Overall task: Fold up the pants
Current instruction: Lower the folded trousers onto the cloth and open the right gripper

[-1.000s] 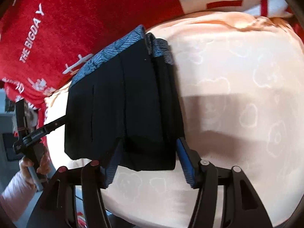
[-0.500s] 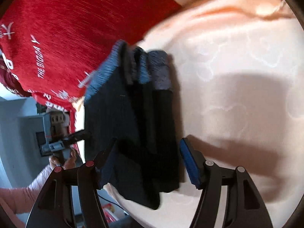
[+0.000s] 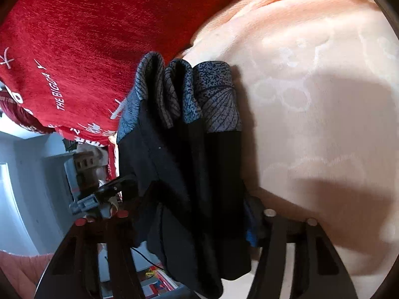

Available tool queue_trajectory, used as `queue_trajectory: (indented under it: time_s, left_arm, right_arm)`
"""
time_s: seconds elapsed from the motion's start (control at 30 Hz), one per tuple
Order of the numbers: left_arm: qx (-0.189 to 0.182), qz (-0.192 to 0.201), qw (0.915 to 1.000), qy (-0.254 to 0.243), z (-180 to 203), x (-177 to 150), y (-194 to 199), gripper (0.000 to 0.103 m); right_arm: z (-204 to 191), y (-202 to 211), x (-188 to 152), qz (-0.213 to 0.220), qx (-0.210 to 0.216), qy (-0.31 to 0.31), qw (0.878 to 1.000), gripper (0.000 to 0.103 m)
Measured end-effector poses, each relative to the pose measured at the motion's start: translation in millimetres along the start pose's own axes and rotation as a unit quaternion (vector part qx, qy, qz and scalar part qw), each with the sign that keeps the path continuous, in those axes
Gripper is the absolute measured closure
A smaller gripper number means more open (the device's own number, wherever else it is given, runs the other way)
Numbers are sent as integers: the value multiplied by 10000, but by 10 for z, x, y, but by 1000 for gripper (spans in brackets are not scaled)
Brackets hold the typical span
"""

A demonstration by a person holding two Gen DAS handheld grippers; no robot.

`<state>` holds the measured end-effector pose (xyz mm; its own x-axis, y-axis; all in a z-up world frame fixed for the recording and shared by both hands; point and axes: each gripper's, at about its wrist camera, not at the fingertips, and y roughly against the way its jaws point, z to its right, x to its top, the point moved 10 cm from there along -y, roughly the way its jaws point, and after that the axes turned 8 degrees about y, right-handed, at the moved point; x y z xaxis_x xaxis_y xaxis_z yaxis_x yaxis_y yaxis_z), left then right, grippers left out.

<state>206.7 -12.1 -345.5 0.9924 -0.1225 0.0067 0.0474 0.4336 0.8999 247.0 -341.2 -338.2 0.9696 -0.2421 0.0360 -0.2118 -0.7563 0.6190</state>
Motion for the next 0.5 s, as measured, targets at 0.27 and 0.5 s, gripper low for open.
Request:
queue_trajectory:
  time_s: [0.27,0.5]
  left_arm:
    - [-44,152,9998,-134,130,-172,426,32]
    - [8,72,9997,-218,86,-570,696,32]
  right_arm:
    - [-355,147,-106,106,352,-166,9992,52]
    - [-683,285,-475,148,507,-126,9985,52]
